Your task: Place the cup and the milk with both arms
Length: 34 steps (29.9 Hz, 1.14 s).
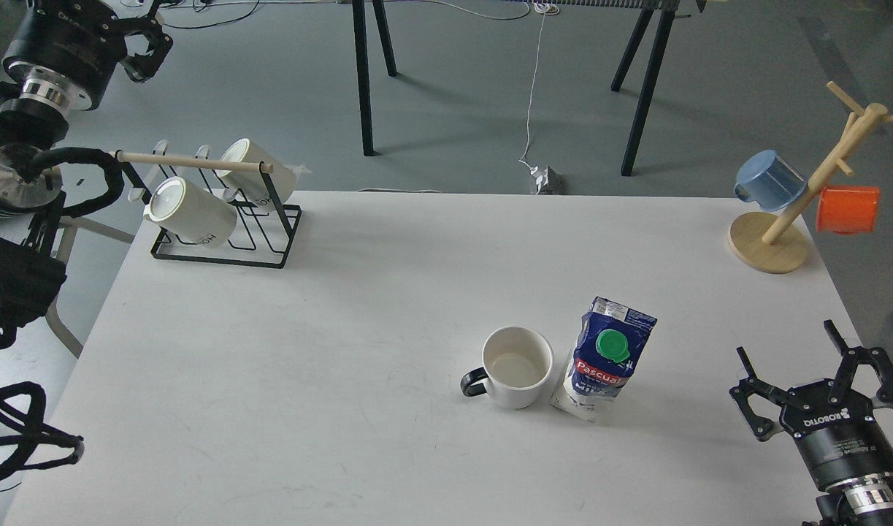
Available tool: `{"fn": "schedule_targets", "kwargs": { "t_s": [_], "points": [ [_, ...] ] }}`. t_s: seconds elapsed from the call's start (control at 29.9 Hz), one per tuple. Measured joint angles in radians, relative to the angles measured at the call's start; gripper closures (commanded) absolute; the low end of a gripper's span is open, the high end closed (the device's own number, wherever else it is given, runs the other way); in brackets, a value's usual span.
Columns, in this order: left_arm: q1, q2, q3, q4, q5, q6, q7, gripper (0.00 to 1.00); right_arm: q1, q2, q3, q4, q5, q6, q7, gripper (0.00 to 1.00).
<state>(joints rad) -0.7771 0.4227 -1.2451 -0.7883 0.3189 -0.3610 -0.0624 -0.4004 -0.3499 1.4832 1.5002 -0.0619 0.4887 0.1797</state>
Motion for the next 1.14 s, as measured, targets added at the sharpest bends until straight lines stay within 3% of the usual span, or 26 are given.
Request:
{"fn": "schedule_targets", "kwargs": {
  "t_s": [0.27, 0.63, 0.9, 1.14],
  "points": [
    [0.007, -0.003, 0.0, 0.003, -0.013, -0.002, 0.0, 0.0, 0.421, -0.161, -0.01, -0.149, -0.019, 0.0, 0.006, 0.01],
    [0.01, -0.039, -0.001, 0.032, -0.086, 0.009, 0.0, 0.0, 1.053, -0.183, -0.225, -0.69, -0.049, 0.0, -0.011, 0.01],
    [0.01, -0.052, 0.011, 0.097, -0.093, -0.004, 0.003, 0.0, 1.23, -0.115, -0.325, -0.902, -0.037, 0.0, -0.023, 0.01],
    [-0.006, -0.066, 0.039, 0.141, -0.092, -0.005, 0.005, 0.0, 1.242, -0.069, -0.332, -0.938, -0.037, 0.0, -0.013, 0.01]
  ]
}}
